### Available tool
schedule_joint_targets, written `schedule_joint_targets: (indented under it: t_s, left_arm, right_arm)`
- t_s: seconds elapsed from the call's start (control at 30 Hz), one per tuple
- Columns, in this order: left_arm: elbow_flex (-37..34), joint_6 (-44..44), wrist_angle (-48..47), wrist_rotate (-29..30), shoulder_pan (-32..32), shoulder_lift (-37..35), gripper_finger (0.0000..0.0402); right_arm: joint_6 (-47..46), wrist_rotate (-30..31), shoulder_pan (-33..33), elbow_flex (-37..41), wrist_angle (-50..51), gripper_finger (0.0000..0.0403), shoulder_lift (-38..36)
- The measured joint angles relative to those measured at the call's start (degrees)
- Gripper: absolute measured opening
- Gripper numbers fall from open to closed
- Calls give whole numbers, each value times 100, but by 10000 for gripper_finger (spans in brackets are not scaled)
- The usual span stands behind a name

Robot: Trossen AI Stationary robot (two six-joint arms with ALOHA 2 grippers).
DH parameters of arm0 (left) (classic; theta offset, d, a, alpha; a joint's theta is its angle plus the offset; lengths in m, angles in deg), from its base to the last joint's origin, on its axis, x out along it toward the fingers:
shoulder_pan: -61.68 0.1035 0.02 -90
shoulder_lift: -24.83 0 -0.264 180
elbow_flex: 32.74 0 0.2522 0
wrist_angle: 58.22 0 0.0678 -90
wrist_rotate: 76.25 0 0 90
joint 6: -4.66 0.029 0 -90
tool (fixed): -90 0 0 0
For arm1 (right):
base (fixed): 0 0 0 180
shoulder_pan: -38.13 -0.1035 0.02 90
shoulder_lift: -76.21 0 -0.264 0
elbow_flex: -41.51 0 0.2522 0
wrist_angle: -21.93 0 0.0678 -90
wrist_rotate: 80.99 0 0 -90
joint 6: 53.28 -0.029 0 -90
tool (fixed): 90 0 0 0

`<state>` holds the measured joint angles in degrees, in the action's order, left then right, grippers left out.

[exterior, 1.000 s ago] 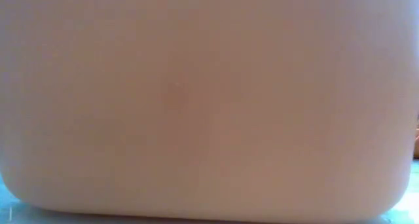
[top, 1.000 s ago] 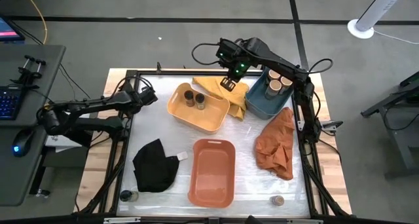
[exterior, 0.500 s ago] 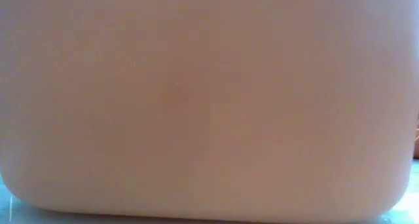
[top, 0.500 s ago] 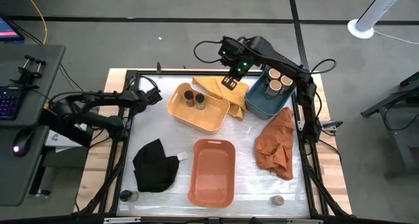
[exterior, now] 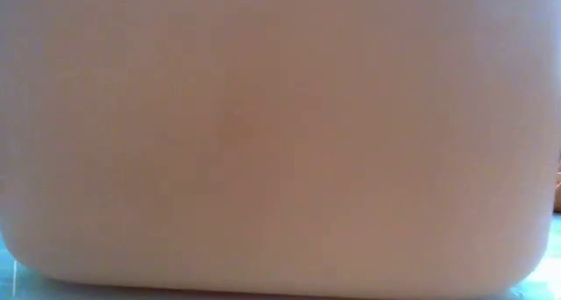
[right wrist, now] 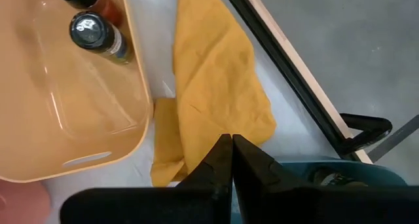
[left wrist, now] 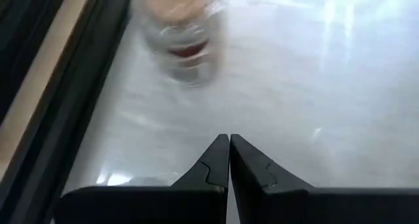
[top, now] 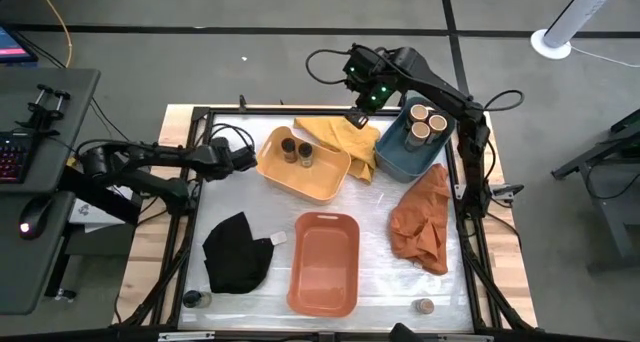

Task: Sort spices by type
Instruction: Put the top brown seasoning bottle into the orange bin

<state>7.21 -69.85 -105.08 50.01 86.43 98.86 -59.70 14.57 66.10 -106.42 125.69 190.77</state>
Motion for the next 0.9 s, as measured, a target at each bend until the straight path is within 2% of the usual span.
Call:
schedule_joint_targets:
  t_s: [0.07,0.13,0.23,0.27,0.37,0.5,0.73,0.9]
  left_arm:
    - [286,145,-224,161,-94,-156,0]
    - [614,484,-558,657,-57,-333,0]
    - [962,1109,-811,1493,321,-472,0]
    - [990,1303,-809,1590,545,-470,0]
    - [918,1673,-728,1602,1173,-406,0]
    - [677,1320,-625,1756,1655,-331,0]
    - [31,1157,520,1294,2003,-328,0]
    - [-59,1122,800,1130,2071,-326,0]
  right_arm:
    - [18,0,52,0,-11,0,0]
    - [42,-3,97,0,-29,0,0]
    - [43,-123,171,0,-87,0,0]
    - [42,-181,196,0,-113,0,0]
    - [3,-302,239,0,-145,0,0]
    - [-4,-304,246,0,-145,0,0]
    - [-95,-323,244,0,-145,0,0]
    - [-162,-453,239,0,-142,0,0]
